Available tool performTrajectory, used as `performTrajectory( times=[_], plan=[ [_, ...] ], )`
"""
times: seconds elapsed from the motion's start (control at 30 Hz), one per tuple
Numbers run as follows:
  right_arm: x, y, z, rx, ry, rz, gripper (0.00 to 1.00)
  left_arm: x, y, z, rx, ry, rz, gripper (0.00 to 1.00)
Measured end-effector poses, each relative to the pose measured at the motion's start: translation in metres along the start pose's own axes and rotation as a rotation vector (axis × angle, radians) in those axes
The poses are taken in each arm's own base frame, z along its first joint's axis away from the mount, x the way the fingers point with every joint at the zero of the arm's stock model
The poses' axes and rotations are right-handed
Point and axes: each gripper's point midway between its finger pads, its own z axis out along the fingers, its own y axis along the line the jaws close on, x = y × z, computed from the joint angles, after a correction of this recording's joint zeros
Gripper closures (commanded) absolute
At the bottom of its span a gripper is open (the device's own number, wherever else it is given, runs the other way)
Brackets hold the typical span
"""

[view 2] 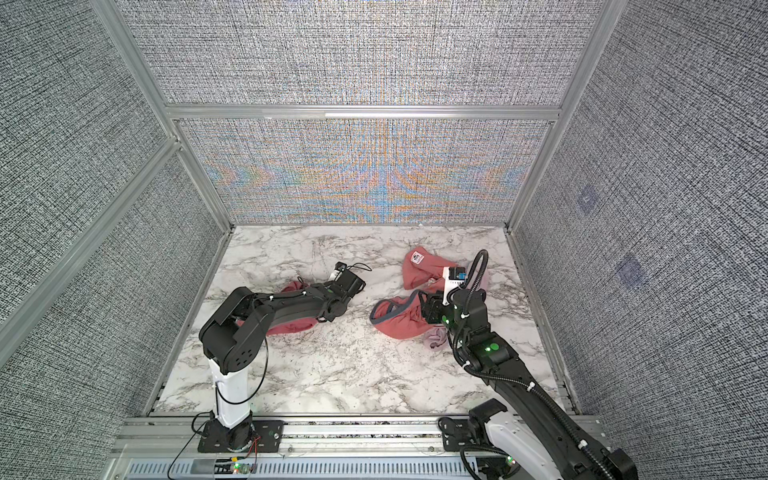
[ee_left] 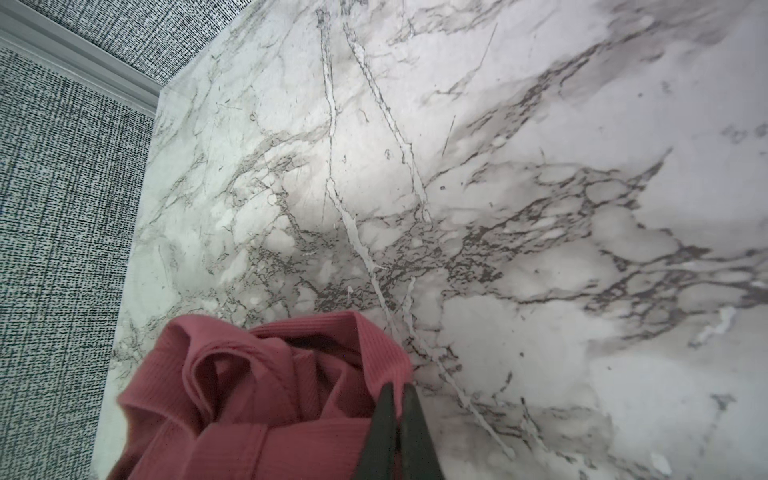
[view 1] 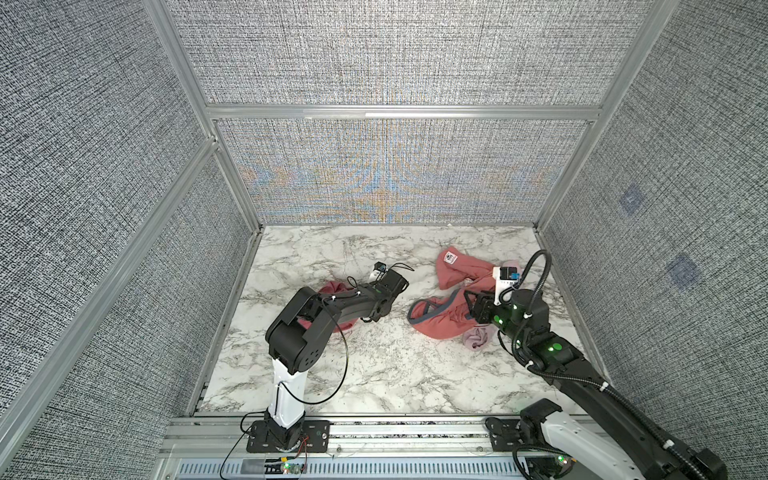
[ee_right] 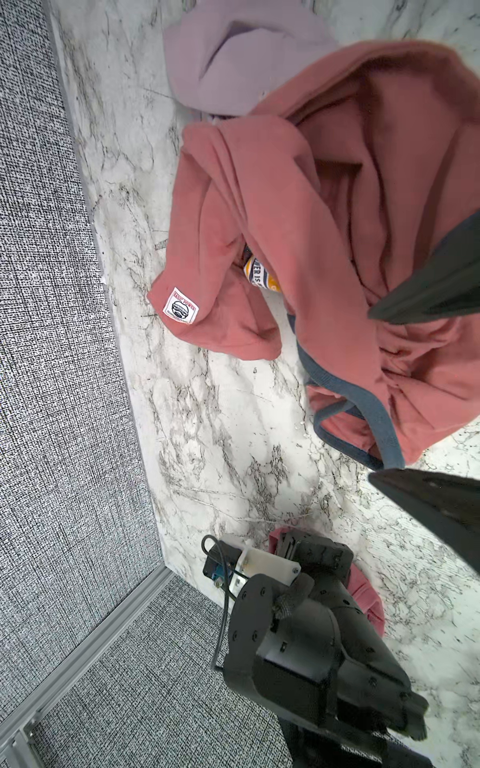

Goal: Pick out a specific cloth from the pile

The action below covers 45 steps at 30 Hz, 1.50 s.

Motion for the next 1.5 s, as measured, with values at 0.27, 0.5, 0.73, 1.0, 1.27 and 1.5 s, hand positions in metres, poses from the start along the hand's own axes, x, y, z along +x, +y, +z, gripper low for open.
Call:
performTrajectory(
  times=[0.27,0.5,0.73,1.0,1.27,1.5],
  plan=[
    [-0.002,0.001,0.003,0.003,0.007,0.0,0.43,-0.04,-0.003,-0.027,0.117,-0.086,-0.067,1.0],
    [-0.003,0.002,0.006,0.001,0.014,0.001,0.43,-0.082,0.009,-0.073,0.265,-0.214,-0.185,1.0],
    [-0.002,0.006,0.01,-0.018,0.03,0.009,0.43,-0.075,0.057,-0.092,0.368,-0.257,-0.384,1.0],
    [0.001,0.01,0.016,-0.039,0.047,0.026,0.43,-0.006,0.11,-0.072,0.369,-0.192,-0.592,1.0],
    [-0.002,0.017,0.021,-0.07,0.049,0.031,0.43,0.071,0.143,-0.034,0.329,-0.082,-0.791,1.0],
    [-0.003,0.021,0.022,-0.089,0.052,0.035,0.43,0.102,0.141,-0.002,0.321,0.021,-0.875,1.0]
  ],
)
